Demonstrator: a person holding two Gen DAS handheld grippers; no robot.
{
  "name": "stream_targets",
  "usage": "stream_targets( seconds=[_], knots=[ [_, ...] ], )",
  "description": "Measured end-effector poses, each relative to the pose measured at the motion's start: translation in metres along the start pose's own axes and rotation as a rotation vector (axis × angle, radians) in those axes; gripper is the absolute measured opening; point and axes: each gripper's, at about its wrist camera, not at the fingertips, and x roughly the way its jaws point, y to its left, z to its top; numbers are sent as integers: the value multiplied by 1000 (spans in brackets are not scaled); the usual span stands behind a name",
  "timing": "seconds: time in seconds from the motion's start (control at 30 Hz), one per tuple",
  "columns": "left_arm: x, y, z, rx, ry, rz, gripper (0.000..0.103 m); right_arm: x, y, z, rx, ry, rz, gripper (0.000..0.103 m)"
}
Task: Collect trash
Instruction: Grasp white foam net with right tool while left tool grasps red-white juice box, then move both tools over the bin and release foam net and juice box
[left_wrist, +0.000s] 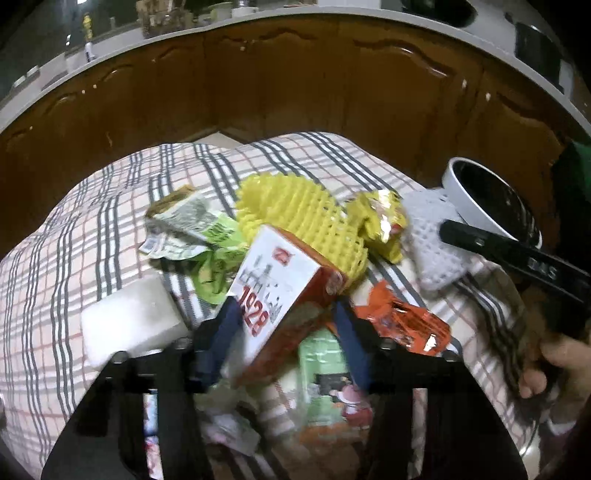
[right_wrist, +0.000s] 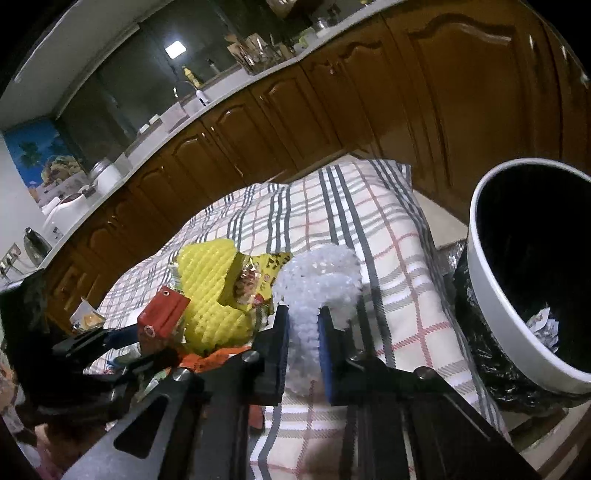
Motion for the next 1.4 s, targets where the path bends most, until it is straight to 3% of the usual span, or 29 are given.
stream_targets(
  seconds=[0.13,0.27,0.63,0.9,1.4],
  knots=[
    [-8,5,2,-9,-32,7,38,-10,5,1,-11,-23,10,14],
    [-22,6,3,-30,-66,-11,36,-25,6,2,-10,-53,34,14],
    [-72,-18,22,-39,-177,-141,35,-77,-2,2,-15,-128,29,14],
    [-65,-64,43,0,-166,-241,35,-107,-32,2,20,-162,-27,14],
    [-38,-146,74,92,-119,-357,35,-140,-93,11,74,-207,-137,14]
  ],
)
